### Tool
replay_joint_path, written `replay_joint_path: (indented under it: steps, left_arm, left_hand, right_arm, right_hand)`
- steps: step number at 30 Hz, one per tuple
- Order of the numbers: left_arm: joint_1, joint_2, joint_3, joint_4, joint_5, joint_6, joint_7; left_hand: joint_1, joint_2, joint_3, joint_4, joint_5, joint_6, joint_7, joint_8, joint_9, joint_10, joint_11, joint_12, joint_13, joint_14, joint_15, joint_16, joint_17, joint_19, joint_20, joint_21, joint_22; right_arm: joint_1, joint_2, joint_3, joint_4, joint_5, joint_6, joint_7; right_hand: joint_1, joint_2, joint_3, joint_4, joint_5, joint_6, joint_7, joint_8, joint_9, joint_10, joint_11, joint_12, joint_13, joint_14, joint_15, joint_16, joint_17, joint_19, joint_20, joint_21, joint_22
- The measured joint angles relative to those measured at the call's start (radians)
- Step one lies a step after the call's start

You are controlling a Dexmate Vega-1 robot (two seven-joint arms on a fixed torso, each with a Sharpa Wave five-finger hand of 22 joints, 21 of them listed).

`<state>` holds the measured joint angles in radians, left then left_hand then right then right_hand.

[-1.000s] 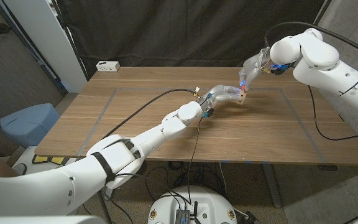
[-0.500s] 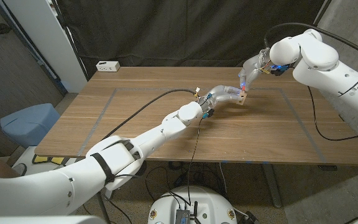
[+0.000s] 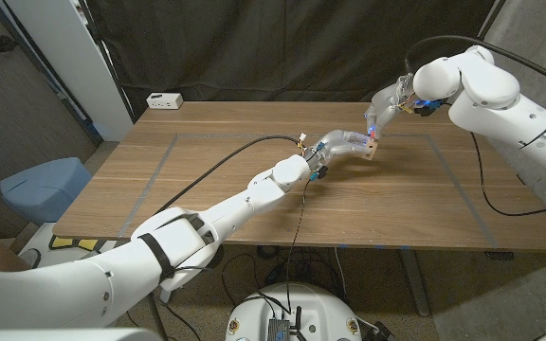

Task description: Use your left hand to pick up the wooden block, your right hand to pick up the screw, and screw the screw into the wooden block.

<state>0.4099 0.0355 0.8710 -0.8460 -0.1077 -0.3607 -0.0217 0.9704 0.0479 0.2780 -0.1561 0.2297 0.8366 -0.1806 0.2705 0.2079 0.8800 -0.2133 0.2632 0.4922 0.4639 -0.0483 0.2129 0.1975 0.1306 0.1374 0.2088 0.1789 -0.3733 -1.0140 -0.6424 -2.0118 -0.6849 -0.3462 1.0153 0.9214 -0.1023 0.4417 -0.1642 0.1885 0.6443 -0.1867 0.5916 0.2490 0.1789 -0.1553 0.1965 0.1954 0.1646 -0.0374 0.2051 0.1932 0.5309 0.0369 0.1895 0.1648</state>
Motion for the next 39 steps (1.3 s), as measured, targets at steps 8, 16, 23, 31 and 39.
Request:
replay_joint_path:
  steps: [8,16,23,31,39]
  left_arm:
    - [0.002,0.002,0.000,-0.007,0.001,0.004,0.001]
    - [0.003,0.003,0.001,-0.009,0.001,0.006,0.001]
    - [0.003,0.003,0.001,-0.009,0.001,0.006,-0.001]
    - [0.004,0.004,0.002,-0.014,0.001,0.008,-0.002]
    - [0.010,0.009,0.003,-0.029,0.003,0.015,-0.002]
  left_hand:
    - [0.000,0.000,0.000,0.000,0.000,0.000,0.000,0.000,0.000,0.000,0.000,0.000,0.000,0.000,0.000,0.000,0.000,-0.004,0.004,0.000,0.000]
    - [0.000,0.000,0.000,0.000,-0.003,0.000,0.000,0.000,0.000,-0.003,0.000,0.000,0.000,0.000,0.000,0.000,0.000,-0.004,0.004,0.000,0.000]
    - [0.000,0.000,0.000,0.000,-0.003,0.000,0.000,-0.001,0.000,-0.001,-0.002,0.000,0.000,0.000,0.000,0.000,0.000,-0.004,0.004,0.000,0.000]
    - [0.000,0.000,0.000,0.000,-0.003,0.000,0.000,-0.004,0.000,-0.001,-0.003,0.000,0.000,0.000,0.000,0.000,0.000,-0.004,0.004,0.000,0.000]
    - [0.000,0.000,0.000,0.000,0.000,0.000,0.000,-0.004,0.000,0.003,0.001,0.000,0.000,0.000,0.000,0.000,0.000,-0.004,0.004,0.000,0.000]
  right_arm:
    - [-0.005,-0.004,0.006,-0.001,0.010,-0.002,-0.008]
    - [-0.008,-0.006,0.008,-0.001,0.020,-0.004,-0.017]
    - [-0.013,-0.009,0.010,0.001,0.030,-0.007,-0.025]
    - [-0.022,-0.017,0.014,-0.004,0.039,-0.020,-0.035]
    - [-0.033,-0.026,0.018,-0.015,0.043,-0.033,-0.043]
  right_hand:
    - [0.007,0.007,0.001,0.002,0.000,0.018,0.010,0.011,0.005,0.013,0.002,0.002,0.000,0.007,0.000,0.006,0.005,0.007,-0.028,0.000,0.000]
    - [0.007,0.007,0.001,0.002,0.000,0.027,0.017,0.020,0.009,0.022,0.003,0.007,0.000,0.016,0.002,0.006,0.005,0.018,-0.050,0.000,0.000]
    - [0.007,0.007,0.006,0.006,0.000,0.041,0.023,0.027,0.014,0.039,0.014,0.008,0.000,0.025,0.000,0.010,0.005,0.027,-0.069,0.000,-0.002]
    - [0.011,0.011,0.005,0.006,-0.004,0.054,0.037,0.038,0.018,0.050,0.014,0.008,0.000,0.032,-0.004,0.010,0.005,0.036,-0.078,0.000,-0.002]
    - [0.005,0.016,0.003,0.009,-0.004,0.072,0.048,0.050,0.019,0.051,0.015,0.008,0.000,0.038,0.001,0.013,0.005,0.041,-0.084,0.000,-0.002]
